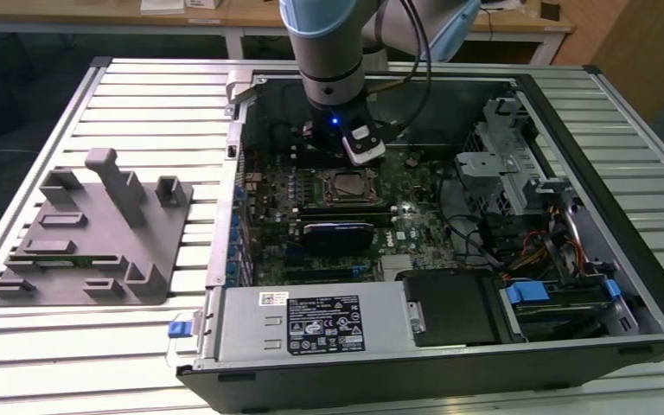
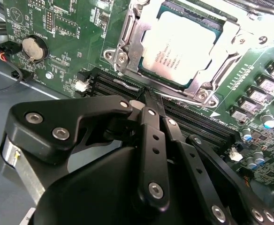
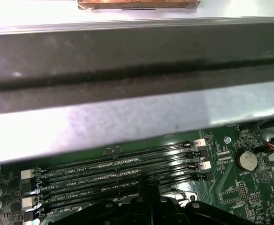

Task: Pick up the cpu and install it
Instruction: 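Install the first cpu locking lever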

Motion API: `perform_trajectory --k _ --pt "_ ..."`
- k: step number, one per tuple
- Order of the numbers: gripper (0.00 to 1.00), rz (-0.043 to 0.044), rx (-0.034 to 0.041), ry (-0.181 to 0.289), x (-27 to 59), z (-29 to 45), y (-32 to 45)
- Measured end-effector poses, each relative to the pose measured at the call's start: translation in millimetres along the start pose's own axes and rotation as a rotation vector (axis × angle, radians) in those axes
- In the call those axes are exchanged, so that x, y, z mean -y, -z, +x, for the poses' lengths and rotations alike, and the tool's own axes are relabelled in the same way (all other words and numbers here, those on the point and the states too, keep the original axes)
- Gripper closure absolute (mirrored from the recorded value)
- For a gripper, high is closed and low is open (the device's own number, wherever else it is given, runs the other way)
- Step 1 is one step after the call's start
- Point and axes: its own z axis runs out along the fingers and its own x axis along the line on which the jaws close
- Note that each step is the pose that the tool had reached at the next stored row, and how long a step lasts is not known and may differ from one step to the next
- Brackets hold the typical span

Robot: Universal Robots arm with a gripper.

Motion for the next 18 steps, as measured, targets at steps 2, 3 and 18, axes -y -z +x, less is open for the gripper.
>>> perform_trajectory --k 2,3,18 --pt "0.89 0.0000 0.0000 0.000 0.0 0.1 -0.4" --pt "0.89 0.0000 0.0000 0.000 0.0 0.1 -0.7" --pt "0.89 0.0051 0.0043 -0.016 -1.2 0.6 -3.5"
